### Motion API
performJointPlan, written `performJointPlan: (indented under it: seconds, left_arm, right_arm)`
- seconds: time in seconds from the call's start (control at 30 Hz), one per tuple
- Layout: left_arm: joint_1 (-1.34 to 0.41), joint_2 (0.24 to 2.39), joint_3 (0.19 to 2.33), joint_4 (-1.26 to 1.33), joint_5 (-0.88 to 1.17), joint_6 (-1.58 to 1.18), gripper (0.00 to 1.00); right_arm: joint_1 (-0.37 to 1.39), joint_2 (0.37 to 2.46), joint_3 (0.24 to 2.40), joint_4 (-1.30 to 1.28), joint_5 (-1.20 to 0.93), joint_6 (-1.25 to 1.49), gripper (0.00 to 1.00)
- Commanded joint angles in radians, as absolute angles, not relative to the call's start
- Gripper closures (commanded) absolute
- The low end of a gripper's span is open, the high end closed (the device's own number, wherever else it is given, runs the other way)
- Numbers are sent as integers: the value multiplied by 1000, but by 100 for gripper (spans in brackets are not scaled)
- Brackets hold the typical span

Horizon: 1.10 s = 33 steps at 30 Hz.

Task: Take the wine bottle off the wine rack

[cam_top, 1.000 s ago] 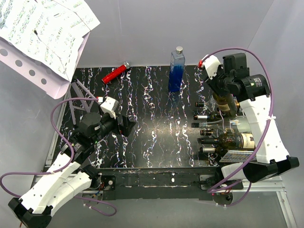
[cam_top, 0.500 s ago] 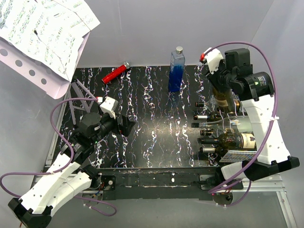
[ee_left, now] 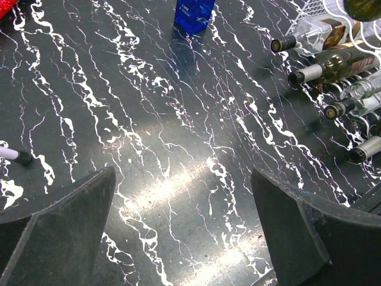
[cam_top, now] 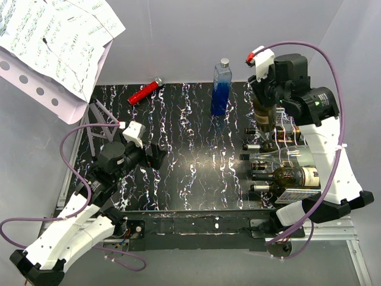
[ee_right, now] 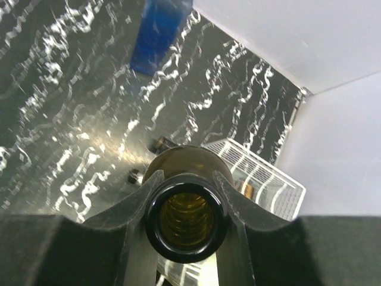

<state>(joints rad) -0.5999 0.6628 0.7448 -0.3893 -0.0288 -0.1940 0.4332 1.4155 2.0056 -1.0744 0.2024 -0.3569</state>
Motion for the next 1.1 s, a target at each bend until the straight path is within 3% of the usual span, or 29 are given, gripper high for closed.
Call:
performJointPlan:
  seconds: [0.0, 0.17, 0.4, 0.6, 0.8, 1.07]
  left_arm:
    - [-604, 641, 746, -394, -66, -195, 2]
    - [-604, 627, 742, -394, -77, -193, 2]
    - [-606, 601, 739, -390, -92, -193, 2]
    - [-604, 600, 742, -393, -81, -190, 2]
    - [-606, 592, 741, -394, -89, -189, 2]
    - [-606, 591, 741, -391, -69, -190, 2]
  right_arm:
    - [492, 1394, 2025, -778, 285, -212, 99]
    - [499, 1393, 1916, -551, 203, -49, 99]
    - [523, 1560, 1936, -419, 190, 136, 99]
    - [609, 1707, 1991, -266, 278, 66, 99]
    - [637, 1926, 2219, -344, 339, 81, 99]
    - [637, 2057, 2295, -322, 353, 140, 99]
